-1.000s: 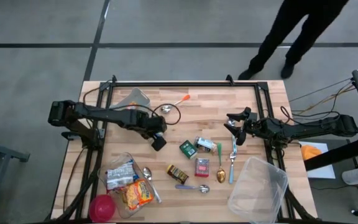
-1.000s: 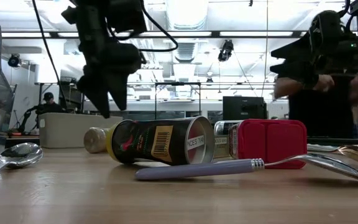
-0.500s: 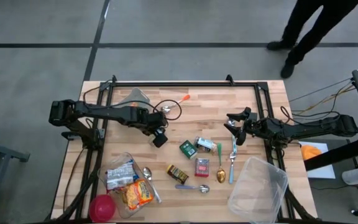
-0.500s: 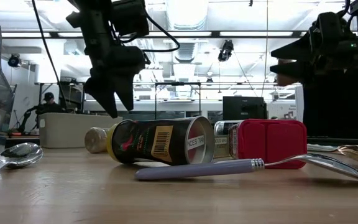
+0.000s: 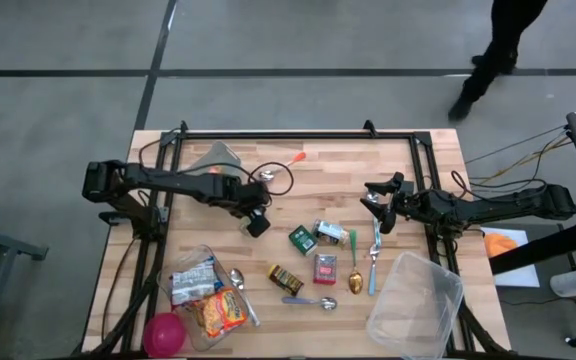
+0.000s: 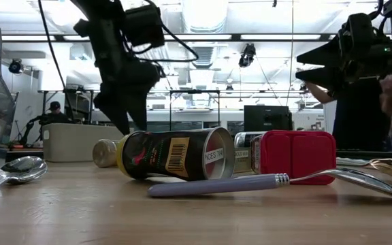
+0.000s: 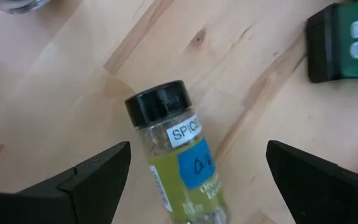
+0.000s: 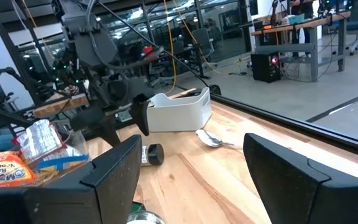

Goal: Pick & Place Food Item
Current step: Put the green seasoning bottle into the gray bin

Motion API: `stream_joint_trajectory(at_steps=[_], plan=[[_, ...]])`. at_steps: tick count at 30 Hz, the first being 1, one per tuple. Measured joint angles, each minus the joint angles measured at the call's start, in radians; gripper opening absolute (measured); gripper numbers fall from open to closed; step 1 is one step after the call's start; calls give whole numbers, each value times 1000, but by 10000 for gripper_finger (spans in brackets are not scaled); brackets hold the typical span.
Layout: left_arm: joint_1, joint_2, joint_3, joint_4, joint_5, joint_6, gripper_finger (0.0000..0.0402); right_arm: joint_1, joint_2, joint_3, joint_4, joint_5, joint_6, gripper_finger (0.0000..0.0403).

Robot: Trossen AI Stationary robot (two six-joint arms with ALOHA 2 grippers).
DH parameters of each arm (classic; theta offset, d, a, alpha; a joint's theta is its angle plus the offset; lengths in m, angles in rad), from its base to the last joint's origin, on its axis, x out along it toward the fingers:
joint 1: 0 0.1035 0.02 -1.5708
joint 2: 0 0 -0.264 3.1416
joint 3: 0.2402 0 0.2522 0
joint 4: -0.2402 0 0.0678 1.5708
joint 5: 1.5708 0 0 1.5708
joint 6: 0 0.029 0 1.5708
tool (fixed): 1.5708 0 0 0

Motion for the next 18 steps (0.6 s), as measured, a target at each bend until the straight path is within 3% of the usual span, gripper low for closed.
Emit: stream_joint_trajectory(at_steps=[18], plan=[[9,154,0,52,0,-4,370,0,0,0,0,0,0,276]])
